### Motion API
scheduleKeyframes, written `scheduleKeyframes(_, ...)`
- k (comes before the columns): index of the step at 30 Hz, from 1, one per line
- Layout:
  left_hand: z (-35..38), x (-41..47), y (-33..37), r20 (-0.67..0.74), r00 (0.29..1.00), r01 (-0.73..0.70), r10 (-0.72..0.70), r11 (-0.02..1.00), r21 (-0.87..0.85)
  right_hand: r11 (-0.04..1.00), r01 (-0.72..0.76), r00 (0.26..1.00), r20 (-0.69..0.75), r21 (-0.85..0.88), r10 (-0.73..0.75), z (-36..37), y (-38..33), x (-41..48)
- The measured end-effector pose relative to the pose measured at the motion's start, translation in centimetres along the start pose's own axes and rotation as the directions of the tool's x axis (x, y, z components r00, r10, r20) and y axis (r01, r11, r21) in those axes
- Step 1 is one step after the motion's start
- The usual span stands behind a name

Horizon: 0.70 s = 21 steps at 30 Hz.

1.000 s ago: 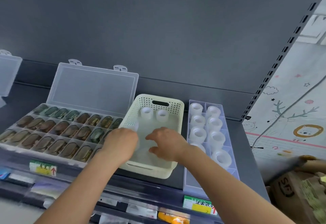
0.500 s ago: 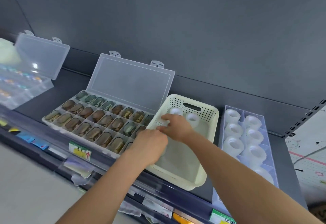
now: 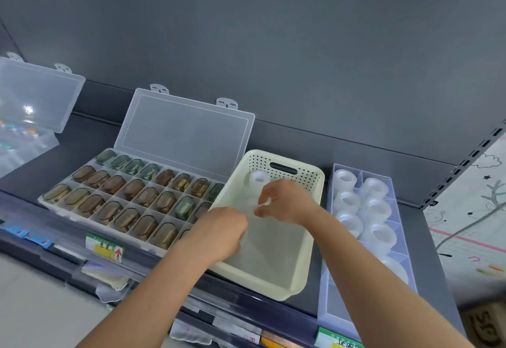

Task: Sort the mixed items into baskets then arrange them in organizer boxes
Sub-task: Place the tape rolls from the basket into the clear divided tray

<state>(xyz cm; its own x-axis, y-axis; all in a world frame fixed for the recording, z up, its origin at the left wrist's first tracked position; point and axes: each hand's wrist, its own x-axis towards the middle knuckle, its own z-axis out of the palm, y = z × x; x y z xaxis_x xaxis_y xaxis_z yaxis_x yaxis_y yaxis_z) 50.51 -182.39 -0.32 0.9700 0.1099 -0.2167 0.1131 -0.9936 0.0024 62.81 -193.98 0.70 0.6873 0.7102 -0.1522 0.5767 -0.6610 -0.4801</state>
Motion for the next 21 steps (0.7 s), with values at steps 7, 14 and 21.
scheduleKeyframes(7,-1.5,-1.1,1.5,-0.32,0.947,-0.065,-0.023,0.963,-0.261,0.959,0.123,0.929,-0.368,0.254,-0.021,-2.1,2.2,-6.6)
scheduleKeyframes(14,-2.2,-2.7,6.6,-0.464,0.88,-0.296,0.099,0.88,-0.372,0.944,0.122,0.881,-0.471,0.306,0.039,-2.9,5.4,-14.7)
scheduleKeyframes(21,-1.3,-3.0,11.4,-0.455,0.826,-0.492,0.334,0.821,-0.289,0.978,-0.019,0.889,-0.445,0.209,0.112,-2.7,8.0,-20.8)
